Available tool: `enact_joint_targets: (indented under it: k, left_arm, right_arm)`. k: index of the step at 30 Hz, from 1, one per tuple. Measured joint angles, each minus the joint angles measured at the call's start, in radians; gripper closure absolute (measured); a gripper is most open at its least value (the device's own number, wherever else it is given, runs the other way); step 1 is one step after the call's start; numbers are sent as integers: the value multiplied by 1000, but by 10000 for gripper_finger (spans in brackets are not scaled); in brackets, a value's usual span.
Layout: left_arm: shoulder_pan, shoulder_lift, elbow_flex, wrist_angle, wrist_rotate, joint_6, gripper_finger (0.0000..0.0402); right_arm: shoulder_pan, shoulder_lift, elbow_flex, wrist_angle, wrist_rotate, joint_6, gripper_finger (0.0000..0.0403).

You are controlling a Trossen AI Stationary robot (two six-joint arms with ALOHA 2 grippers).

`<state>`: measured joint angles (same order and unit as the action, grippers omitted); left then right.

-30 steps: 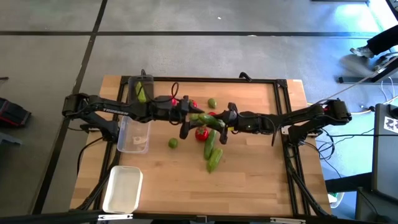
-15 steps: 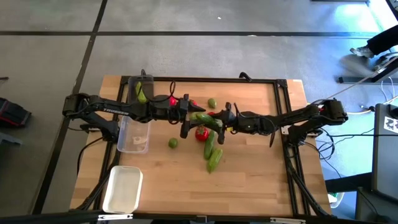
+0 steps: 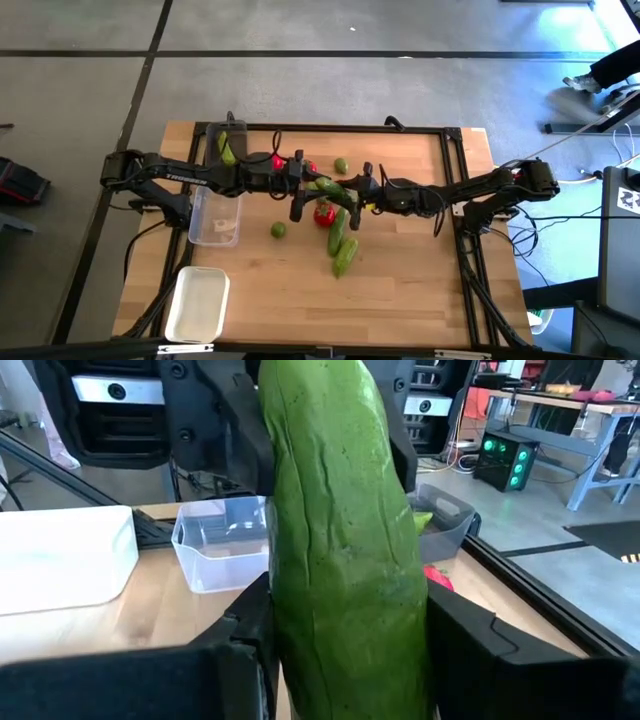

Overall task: Sort produce into baskets
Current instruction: Put the cucumber into the black bin

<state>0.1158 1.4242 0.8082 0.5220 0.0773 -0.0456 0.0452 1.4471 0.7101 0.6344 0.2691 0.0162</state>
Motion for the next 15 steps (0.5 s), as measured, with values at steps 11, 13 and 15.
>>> enact_joint_targets:
  k: [11,13,15]
  left_arm:
    - [0,-12,0,-26,0,17,250]
    - [1,-35,0,-57,-9,18,247]
    - [6,-63,0,-89,-24,19,245]
  right_arm:
    - [0,-25,1,-38,3,5,139]
    - [0,-66,2,-116,4,6,116]
    - [0,-115,2,-211,7,15,101]
